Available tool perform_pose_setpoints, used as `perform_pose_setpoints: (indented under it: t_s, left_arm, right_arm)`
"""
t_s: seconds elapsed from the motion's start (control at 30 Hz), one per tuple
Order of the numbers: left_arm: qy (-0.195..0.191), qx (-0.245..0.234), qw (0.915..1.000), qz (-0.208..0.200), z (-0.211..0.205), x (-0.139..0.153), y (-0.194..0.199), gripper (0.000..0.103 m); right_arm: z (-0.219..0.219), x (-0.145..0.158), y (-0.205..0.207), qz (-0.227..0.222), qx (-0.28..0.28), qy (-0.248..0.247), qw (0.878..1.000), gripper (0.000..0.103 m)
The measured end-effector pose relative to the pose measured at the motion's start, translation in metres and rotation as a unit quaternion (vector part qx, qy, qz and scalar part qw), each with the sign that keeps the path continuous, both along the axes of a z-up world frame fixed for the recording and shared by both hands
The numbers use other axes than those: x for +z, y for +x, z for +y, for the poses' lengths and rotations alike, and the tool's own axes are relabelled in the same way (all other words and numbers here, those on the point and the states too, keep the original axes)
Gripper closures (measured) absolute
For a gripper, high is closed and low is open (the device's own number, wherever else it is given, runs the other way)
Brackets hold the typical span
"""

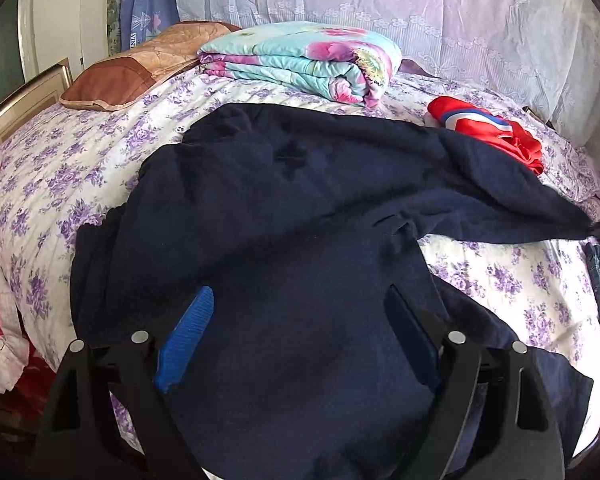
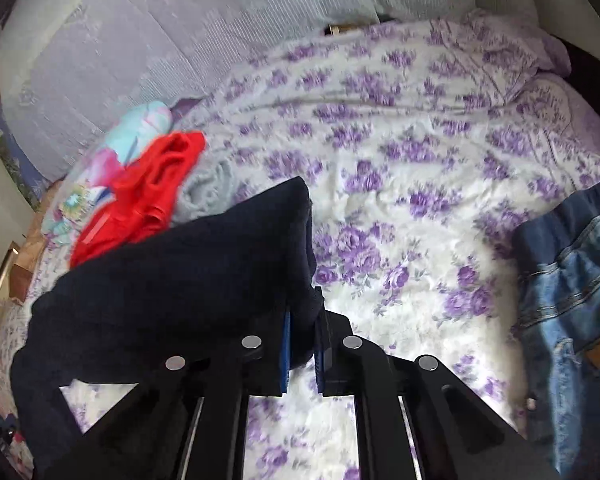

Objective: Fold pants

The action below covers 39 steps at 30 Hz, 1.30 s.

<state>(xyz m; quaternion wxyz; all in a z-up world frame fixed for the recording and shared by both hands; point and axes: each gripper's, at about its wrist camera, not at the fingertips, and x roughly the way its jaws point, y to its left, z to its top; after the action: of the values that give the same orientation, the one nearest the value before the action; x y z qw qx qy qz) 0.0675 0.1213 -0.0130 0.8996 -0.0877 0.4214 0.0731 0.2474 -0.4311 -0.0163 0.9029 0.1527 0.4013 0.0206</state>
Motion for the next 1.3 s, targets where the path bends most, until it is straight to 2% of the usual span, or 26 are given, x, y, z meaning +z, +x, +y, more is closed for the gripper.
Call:
perform_pose_setpoints:
  t_s: [0.13, 0.23, 0.3, 0.4, 0.43, 0.47, 0.5, 0.53, 0.63, 0.7, 0.73, 0.77, 0.83, 0.93, 0.97, 1.03, 1.1, 1.17, 1.23, 1.27, 1.3]
  left_arm:
    - [0.003, -0.01, 0.9998, 0.017, 0.0, -0.012, 0.009, 0.018]
    - [0.0, -0.027, 0.9991, 0.033, -0.001, -0.025, 0.011, 0.018]
    - [0.01, -0.033, 0.9982, 0.049, -0.001, -0.037, 0.01, 0.018]
    - [0.036, -0.057, 0.9948, 0.077, -0.004, -0.057, 0.004, 0.018]
    - [0.048, -0.066, 0.9934, 0.081, -0.005, -0.06, 0.0, 0.017]
    - [0.059, -0.075, 0.9921, 0.081, -0.007, -0.061, -0.006, 0.017]
    - [0.064, -0.082, 0.9911, 0.083, -0.008, -0.061, -0.011, 0.017]
    - [0.067, -0.087, 0.9908, 0.08, -0.007, -0.057, -0.017, 0.018]
    - [0.053, -0.09, 0.9939, 0.034, 0.006, -0.023, -0.03, 0.018]
    - [0.056, -0.072, 0.9958, -0.011, 0.026, 0.012, -0.024, 0.017]
    - [0.059, -0.059, 0.9962, -0.023, 0.037, 0.027, -0.015, 0.012]
    - [0.062, -0.046, 0.9966, -0.028, 0.048, 0.039, -0.001, 0.01]
    - [0.064, -0.026, 0.9972, -0.027, 0.072, 0.056, 0.038, 0.01]
    - [0.073, -0.009, 0.9971, 0.017, 0.104, 0.047, 0.116, 0.01]
    - [0.066, 0.0, 0.9972, 0.035, 0.115, 0.039, 0.14, 0.01]
    - [0.024, 0.018, 0.996, 0.084, 0.137, 0.017, 0.191, 0.01]
    - [0.025, 0.043, 0.9928, 0.109, 0.146, -0.003, 0.224, 0.01]
    - [0.019, 0.042, 0.9891, 0.14, 0.142, -0.024, 0.246, 0.01]
    - [0.003, 0.024, 0.9858, 0.166, 0.126, -0.046, 0.255, 0.01]
    - [0.012, 0.013, 0.9849, 0.172, 0.119, -0.052, 0.259, 0.01]
    - [0.037, 0.002, 0.9837, 0.176, 0.107, -0.057, 0.261, 0.011]
  right_arm:
    - [-0.013, 0.051, -0.057, -0.028, -0.005, -0.003, 1.0, 0.094]
    - [-0.03, 0.052, -0.092, -0.018, -0.027, 0.008, 0.999, 0.093]
    - [-0.044, 0.017, -0.106, 0.02, -0.043, 0.015, 0.999, 0.093]
    - [-0.051, -0.069, -0.115, 0.103, -0.042, 0.022, 0.994, 0.09]
    - [-0.049, -0.086, -0.121, 0.104, -0.038, 0.027, 0.993, 0.088]
    - [-0.047, -0.085, -0.133, 0.064, -0.038, 0.018, 0.997, 0.082]
    - [-0.045, -0.081, -0.14, 0.055, -0.041, 0.005, 0.998, 0.071]
    - [-0.046, -0.073, -0.146, 0.045, -0.05, 0.003, 0.998, 0.057]
    - [-0.054, -0.038, -0.16, -0.026, -0.067, -0.017, 0.997, 0.038]
    - [-0.054, -0.016, -0.15, -0.042, -0.058, -0.043, 0.997, 0.036]
    - [-0.05, -0.007, -0.139, -0.043, -0.051, -0.057, 0.996, 0.035]
    - [-0.048, 0.001, -0.126, -0.044, -0.046, -0.071, 0.995, 0.034]
    - [-0.039, 0.009, -0.095, -0.037, -0.032, -0.095, 0.994, 0.022]
    - [-0.029, -0.008, -0.051, 0.004, -0.011, -0.111, 0.994, 0.022]
    - [-0.025, -0.018, -0.038, 0.023, -0.007, -0.119, 0.993, 0.022]
    - [-0.019, -0.034, -0.02, 0.041, -0.003, -0.129, 0.991, 0.022]
    - [-0.015, -0.049, -0.01, 0.055, 0.0, -0.123, 0.991, 0.022]
    - [-0.011, -0.061, -0.006, 0.07, 0.014, -0.1, 0.992, 0.032]
    - [0.0, -0.071, -0.006, 0.084, 0.033, -0.13, 0.987, 0.05]
    - [0.005, -0.074, -0.008, 0.089, 0.043, -0.145, 0.985, 0.052]
    - [0.008, -0.075, -0.011, 0.085, 0.046, -0.155, 0.983, 0.063]
